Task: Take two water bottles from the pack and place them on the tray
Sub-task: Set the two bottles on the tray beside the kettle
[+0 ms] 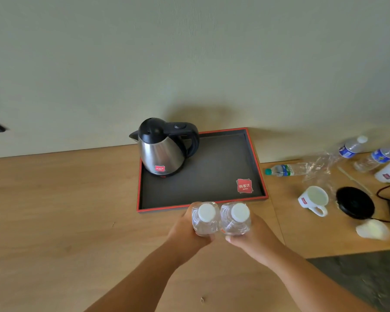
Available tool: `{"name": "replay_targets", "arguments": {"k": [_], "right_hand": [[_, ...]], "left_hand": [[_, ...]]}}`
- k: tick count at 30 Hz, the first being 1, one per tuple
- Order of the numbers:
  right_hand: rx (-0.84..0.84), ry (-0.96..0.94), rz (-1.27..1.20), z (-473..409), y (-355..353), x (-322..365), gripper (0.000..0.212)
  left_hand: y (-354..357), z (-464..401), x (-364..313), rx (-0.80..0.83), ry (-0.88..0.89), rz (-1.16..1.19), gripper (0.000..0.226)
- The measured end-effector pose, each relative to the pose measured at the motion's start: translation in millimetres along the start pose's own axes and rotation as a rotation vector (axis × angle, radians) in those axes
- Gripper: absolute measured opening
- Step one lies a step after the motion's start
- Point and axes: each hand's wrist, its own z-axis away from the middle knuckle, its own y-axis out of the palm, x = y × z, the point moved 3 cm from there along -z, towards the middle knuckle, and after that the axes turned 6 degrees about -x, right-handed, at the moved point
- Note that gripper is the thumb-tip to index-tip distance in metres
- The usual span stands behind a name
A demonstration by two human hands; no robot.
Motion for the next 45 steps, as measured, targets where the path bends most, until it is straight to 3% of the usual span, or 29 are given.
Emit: {"name": "replay_targets", "arguments": {"k": [7,11,13,14,16,19,24,29,34,38,45], "right_hand": [[0.022,0.009,0.032,0,2,2,0.052],[0.022,0.019,0.059,2,1,6,0.053],[0.026,0.033,0.086,5,-3,9,0.053],[0.032,0.032,0.094,6,-4,11,0.059],[0.050,0.020,0.094,9,-6,16,0.083],[0.064,0.023,0.102,15,-10,25,0.102],[-0.013,-0.075,0.125,34,-29,54,0.116],[-0.176,-0.166,0.187,55,-54,95,0.104],[-0.239,-0.206,0.419,62,-66,136,0.064],[-0.233,-0.163,0.598,62,-64,147,0.028],[-0.242,-0.164,0.704,61,-49,138,0.022]], "left_hand": [[-6,1,-7,0.040,-0.051,-0.052,0.057],[-11,3,-16,0.060,-0.033,-0.287,0.061],[-15,3,-22,0.084,0.002,-0.394,0.075],[-17,4,-24,0.106,0.011,-0.445,0.092],[-21,7,-29,0.148,0.004,-0.529,0.125],[-33,16,-37,0.165,0.020,-0.546,0.134],[-58,31,-58,0.147,0.085,-0.533,0.121],[-81,47,-100,-0.020,0.278,-0.637,0.053],[-80,49,-138,-0.109,0.481,-0.710,0.046],[-74,43,-148,-0.070,0.478,-0.861,0.033],[-65,44,-142,-0.026,0.454,-0.939,0.021]]}}
